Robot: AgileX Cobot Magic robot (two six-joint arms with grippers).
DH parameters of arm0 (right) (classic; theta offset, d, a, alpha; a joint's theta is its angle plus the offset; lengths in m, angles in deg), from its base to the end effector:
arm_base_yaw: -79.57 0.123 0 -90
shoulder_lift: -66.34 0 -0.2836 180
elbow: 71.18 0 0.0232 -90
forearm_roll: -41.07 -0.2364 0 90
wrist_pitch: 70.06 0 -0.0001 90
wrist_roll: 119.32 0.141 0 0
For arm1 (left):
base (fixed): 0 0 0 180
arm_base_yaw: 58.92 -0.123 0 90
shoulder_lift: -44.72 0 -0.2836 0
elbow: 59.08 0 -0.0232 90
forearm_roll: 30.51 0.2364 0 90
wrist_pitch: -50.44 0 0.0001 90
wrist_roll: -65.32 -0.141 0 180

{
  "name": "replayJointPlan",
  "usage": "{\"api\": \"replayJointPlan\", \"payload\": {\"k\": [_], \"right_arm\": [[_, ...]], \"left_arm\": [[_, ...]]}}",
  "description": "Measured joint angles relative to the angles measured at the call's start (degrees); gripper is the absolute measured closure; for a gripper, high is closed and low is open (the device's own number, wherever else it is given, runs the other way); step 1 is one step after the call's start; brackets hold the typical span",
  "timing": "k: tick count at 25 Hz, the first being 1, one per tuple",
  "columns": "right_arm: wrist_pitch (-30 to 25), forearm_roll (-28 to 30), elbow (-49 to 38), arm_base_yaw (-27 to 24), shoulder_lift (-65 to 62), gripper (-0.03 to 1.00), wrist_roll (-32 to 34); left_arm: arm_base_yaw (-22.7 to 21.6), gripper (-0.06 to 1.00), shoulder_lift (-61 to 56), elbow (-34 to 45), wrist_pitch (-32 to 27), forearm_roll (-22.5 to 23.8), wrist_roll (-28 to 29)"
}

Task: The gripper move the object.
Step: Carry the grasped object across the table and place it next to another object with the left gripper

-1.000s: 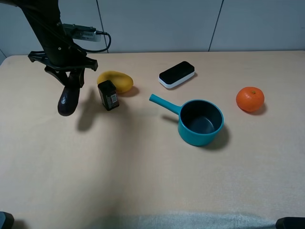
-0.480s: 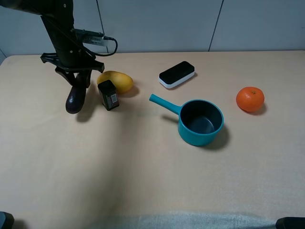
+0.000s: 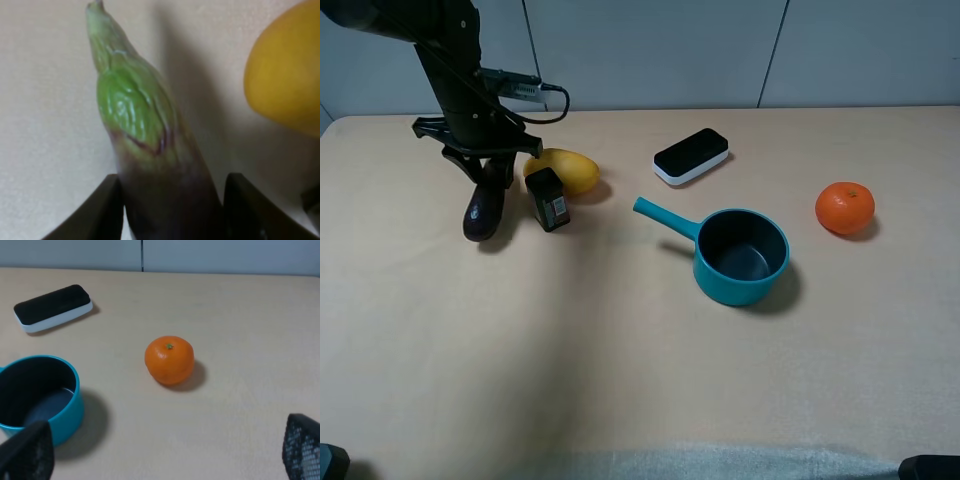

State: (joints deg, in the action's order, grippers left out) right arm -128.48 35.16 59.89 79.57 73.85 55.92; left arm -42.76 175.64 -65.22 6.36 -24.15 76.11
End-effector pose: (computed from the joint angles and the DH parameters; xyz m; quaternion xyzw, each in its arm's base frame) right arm 0.0305 0.0124 0.2512 -0.0358 0.8409 0.0292 0.5393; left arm 0.4071 -0.1066 0.0836 0.0824 0.9910 0.0185 0.1041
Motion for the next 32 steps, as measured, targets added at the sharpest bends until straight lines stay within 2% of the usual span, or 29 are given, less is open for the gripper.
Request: {"api": "replayJointPlan", "payload": {"k": [10, 32], "right_arm": [[0.0, 0.0, 0.0, 0.0, 0.0, 0.27, 0.0], [0.0, 0.0, 0.0, 0.0, 0.0, 0.27, 0.0]], "left_arm": [[0.0, 0.5, 2.2, 0.0, 1.7, -0.2, 0.0], [0.0, 0.49, 2.2, 0.0, 1.0, -0.2, 0.5]]}}
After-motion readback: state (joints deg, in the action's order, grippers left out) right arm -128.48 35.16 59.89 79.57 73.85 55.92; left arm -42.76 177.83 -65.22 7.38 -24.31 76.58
